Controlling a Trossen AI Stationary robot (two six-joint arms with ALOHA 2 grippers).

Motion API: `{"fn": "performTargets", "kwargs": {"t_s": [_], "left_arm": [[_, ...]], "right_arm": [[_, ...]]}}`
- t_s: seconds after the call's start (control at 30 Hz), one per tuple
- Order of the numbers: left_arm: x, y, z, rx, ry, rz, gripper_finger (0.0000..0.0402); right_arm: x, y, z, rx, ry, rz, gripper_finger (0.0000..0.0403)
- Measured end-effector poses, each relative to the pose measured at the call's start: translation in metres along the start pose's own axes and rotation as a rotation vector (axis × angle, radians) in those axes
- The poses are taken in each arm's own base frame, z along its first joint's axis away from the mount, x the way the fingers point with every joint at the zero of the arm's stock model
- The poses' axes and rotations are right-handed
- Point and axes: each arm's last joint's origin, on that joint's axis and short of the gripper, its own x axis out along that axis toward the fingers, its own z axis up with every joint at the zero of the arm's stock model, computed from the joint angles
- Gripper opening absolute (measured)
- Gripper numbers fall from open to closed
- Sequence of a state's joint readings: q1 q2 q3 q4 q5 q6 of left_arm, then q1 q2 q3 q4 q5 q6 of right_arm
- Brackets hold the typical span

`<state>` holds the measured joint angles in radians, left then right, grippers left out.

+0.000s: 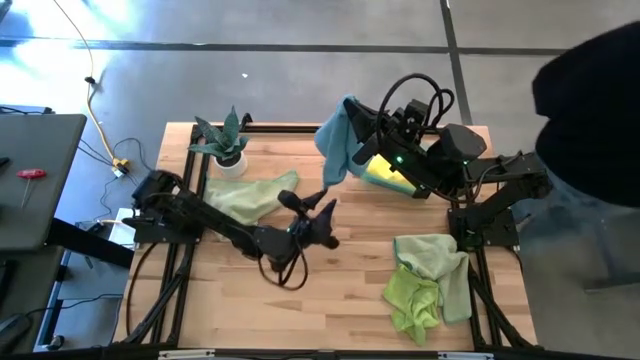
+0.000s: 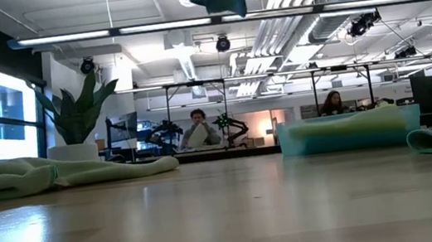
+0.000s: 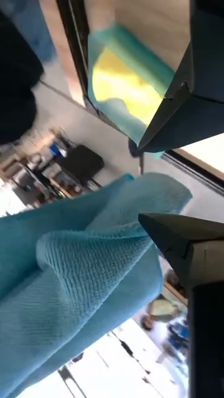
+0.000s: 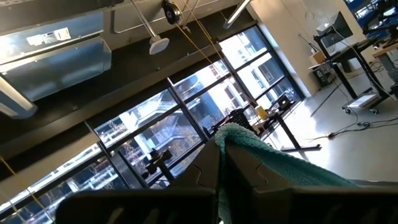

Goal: Fold microfiber towels
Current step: Fold the blue microfiber cloth

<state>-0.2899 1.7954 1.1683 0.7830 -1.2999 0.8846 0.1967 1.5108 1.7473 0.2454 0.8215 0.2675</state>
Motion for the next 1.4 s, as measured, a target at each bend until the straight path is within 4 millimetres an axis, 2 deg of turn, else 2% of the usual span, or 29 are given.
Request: {"fn": "performTargets", "kwargs": {"t_s": [0.17,0.6,1.03,1.17,1.4], "left_arm": [[-0.018,-0.003,0.005,0.001,-0.029,-0.031,0.0163],[0.004,0.002,-0.002,-0.095,0.036,0.037,0.0163],[0.005,0.003,-0.003,-0.129,0.054,0.056,0.0158],[0.005,0.003,-0.003,-0.129,0.057,0.058,0.0131],[-0.002,0.007,0.010,-0.158,0.045,0.054,0.0046]], "right_arm": [[0.000,0.000,0.000,-0.006,0.000,0.000,0.0000],[-0.004,0.004,-0.001,0.014,0.013,0.025,0.0000],[-0.011,0.012,-0.002,0.015,0.026,0.061,0.0000],[-0.012,0.012,-0.003,0.002,0.028,0.064,0.0000],[-0.012,0.012,-0.004,-0.011,0.037,0.061,0.0000]]}}
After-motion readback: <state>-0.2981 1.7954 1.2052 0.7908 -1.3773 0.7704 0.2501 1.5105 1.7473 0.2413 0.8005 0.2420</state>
